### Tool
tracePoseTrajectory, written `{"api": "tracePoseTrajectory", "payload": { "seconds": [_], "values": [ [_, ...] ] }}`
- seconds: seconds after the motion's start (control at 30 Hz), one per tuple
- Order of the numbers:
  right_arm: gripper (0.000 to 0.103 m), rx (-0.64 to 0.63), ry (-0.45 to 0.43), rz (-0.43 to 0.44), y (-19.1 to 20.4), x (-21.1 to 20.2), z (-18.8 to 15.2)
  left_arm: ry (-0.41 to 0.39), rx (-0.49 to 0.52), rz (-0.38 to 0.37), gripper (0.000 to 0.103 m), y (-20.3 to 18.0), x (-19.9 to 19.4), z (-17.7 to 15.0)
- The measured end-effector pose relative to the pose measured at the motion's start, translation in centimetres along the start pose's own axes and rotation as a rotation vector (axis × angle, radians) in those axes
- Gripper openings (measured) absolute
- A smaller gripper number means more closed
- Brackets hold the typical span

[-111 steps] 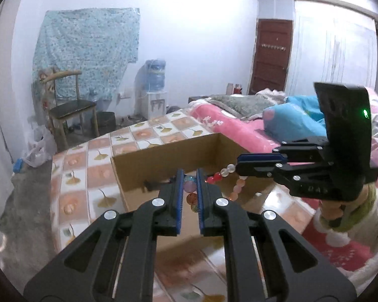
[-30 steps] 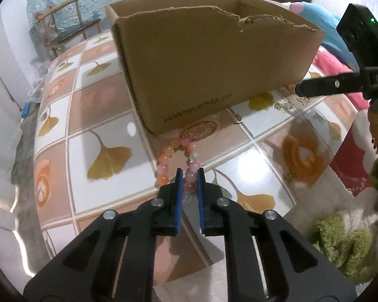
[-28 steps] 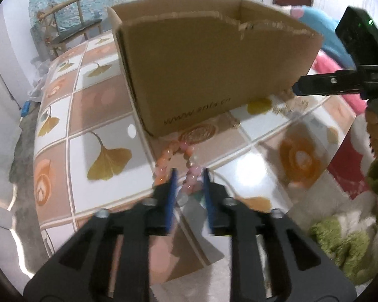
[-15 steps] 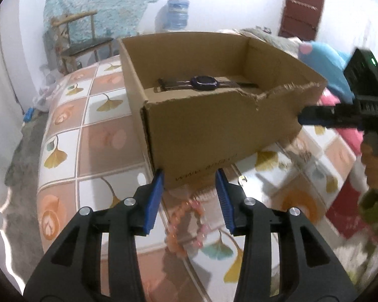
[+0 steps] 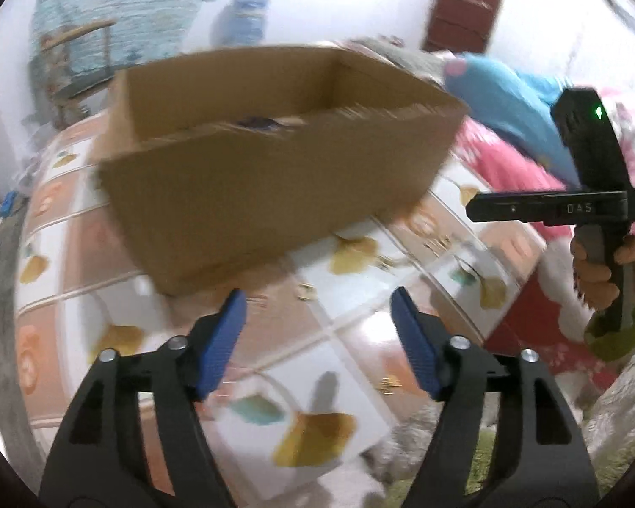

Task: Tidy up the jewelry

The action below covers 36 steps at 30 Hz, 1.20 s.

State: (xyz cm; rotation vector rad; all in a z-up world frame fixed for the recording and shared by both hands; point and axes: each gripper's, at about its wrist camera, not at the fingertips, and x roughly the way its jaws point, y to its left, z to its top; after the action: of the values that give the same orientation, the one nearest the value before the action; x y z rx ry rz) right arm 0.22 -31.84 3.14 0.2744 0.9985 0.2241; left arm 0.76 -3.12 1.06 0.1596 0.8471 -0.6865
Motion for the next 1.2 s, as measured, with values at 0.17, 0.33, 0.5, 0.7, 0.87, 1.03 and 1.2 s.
{"api": "tracePoseTrajectory", "payload": {
  "seconds": [0.17,0.33,0.5,0.7,0.87,1.03,1.2],
  "values": [
    [0.072,-0.130,0.008,-0.196,0.9,-0.3,-2.4,0.069,0.064,0.045,0.081,-2.2,3.1,-0.2],
    [0.073,-0.216,0.016,-0.276,1.4,0.7,-3.2,0.092,0.050,0.080,0.081,-1.5,3.8,0.3],
    [0.080,-0.258,0.001,-0.273,2.1,1.1,-3.4,0.035,-0.021,0.112,0.082,0.8,0.7,0.9],
    [0.083,-0.262,-0.026,-0.254,2.1,0.8,-3.2,0.000,-0.070,0.155,0.082,2.1,-1.5,0.8],
    [0.083,-0.228,-0.040,-0.224,1.8,0.1,-3.2,0.004,-0.089,0.117,0.082,1.6,-1.9,-0.1],
    [0.083,-0.178,-0.073,-0.212,1.1,-1.3,-3.5,0.016,-0.050,0.081,0.082,0.1,-1.6,-0.8],
    [0.092,-0.179,-0.130,-0.201,1.1,-4.1,-4.5,0.018,-0.007,0.047,0.082,-1.2,-1.8,-1.6]
  ]
}}
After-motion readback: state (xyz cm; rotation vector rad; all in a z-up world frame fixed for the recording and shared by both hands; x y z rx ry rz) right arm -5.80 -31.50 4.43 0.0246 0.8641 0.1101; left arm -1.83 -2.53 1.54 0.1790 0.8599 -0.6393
